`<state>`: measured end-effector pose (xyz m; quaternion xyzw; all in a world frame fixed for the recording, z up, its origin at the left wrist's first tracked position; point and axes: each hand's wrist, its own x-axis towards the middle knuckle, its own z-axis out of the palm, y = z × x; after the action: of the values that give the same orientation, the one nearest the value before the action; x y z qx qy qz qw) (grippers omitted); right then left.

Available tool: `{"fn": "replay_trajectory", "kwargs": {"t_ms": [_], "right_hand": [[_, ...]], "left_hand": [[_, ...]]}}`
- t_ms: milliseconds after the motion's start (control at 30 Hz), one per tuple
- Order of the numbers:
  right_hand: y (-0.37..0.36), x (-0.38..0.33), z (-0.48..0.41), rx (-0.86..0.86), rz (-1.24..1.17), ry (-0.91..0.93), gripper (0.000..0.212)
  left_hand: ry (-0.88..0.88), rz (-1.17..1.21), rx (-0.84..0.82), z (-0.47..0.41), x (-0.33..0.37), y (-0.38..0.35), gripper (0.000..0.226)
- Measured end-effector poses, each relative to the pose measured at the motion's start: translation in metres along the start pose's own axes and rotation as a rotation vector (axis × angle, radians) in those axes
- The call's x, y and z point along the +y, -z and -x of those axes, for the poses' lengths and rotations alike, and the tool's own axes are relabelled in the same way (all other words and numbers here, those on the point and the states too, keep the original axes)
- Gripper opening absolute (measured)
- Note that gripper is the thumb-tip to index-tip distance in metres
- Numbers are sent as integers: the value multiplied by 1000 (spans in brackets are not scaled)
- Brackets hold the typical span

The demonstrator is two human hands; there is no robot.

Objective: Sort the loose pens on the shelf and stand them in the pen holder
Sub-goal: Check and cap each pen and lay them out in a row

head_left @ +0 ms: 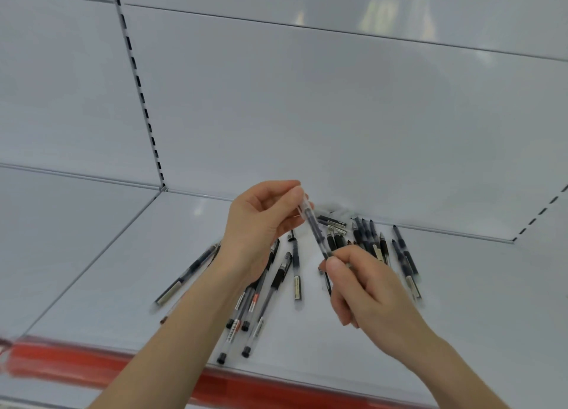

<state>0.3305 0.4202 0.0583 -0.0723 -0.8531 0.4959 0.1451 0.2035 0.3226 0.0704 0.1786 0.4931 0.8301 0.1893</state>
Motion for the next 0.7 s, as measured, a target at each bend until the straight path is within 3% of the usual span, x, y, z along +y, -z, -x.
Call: {"fn": "replay_trajectory", "kwargs": {"t_ms": [133, 233, 300, 400, 467, 567, 633, 700], "right_hand": [[-8, 3, -4, 27, 49, 31, 21], [-5, 3, -15, -64, 44, -37, 19], [2, 4, -27, -118, 29, -91, 22], [11, 12, -44, -56, 81, -141, 25], [8, 17, -51, -55, 205, -166, 23], [-7, 20, -60, -153, 474, -177, 28], [-18, 21, -63, -223, 586, -190, 36], [-25, 21, -66, -275, 658, -195, 30]], "left_hand": [[14, 11, -25, -3, 0, -1, 9], [8, -36, -30, -5, -1, 1, 11], [-31, -87, 17, -8, -1, 6, 10], [-56, -215, 125, -15, 0, 25, 9], [-48, -436, 156, -20, -1, 39, 10], [-117, -988, 168, -24, -8, 56, 10], [-113, -1169, 147, -25, -10, 61, 13], [-82, -1276, 122, -25, -11, 64, 17]]}}
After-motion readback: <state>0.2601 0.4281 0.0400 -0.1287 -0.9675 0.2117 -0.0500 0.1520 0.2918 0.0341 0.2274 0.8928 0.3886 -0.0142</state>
